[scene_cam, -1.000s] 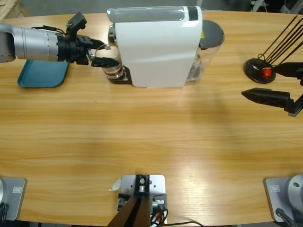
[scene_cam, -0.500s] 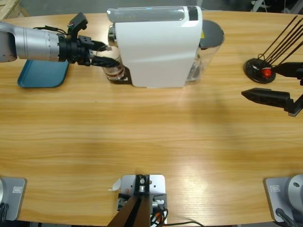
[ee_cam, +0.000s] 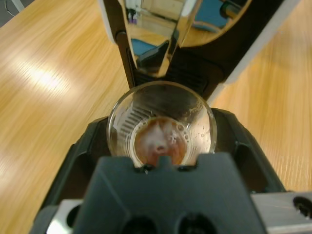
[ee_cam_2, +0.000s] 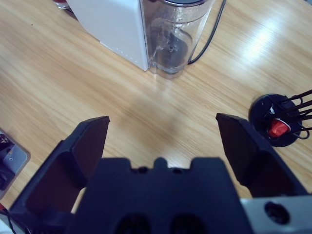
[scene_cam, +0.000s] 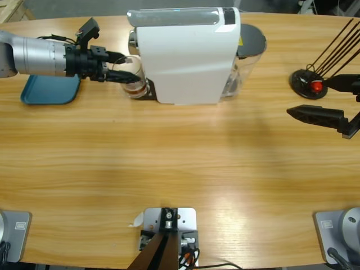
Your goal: Pour coffee
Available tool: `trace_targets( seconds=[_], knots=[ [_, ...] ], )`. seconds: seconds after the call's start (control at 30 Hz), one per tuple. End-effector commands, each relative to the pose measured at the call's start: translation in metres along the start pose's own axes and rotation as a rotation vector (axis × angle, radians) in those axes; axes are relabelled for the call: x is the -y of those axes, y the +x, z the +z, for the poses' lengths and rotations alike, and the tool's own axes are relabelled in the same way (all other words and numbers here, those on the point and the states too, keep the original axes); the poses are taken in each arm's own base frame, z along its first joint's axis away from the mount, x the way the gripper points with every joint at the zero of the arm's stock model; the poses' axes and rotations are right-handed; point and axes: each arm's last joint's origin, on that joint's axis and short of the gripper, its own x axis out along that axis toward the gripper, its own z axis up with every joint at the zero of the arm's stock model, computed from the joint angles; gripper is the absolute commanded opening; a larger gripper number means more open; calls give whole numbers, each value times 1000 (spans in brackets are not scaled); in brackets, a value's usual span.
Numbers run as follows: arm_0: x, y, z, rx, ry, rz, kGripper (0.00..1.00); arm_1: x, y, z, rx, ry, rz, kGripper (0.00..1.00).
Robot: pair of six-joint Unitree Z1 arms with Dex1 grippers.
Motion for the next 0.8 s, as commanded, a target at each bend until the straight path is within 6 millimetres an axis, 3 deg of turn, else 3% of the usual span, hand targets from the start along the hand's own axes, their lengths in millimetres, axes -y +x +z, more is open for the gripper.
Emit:
trace_targets(
  seconds=[0.03,0.37,0.57,0.8],
  knots=[
    [5,-32,-20,-19,-39,62,0,3,-1,-13,-5,0,-19,1000],
    [15,-97,-17,-32,-67,344,0,3,-1,-12,9,2,-14,1000],
    [-6,-135,-32,-43,-264,593,0,2,4,-9,10,1,-7,1000],
    [-36,-138,-44,-75,-394,748,0,0,15,-5,-19,-2,-1,1000]
  ],
)
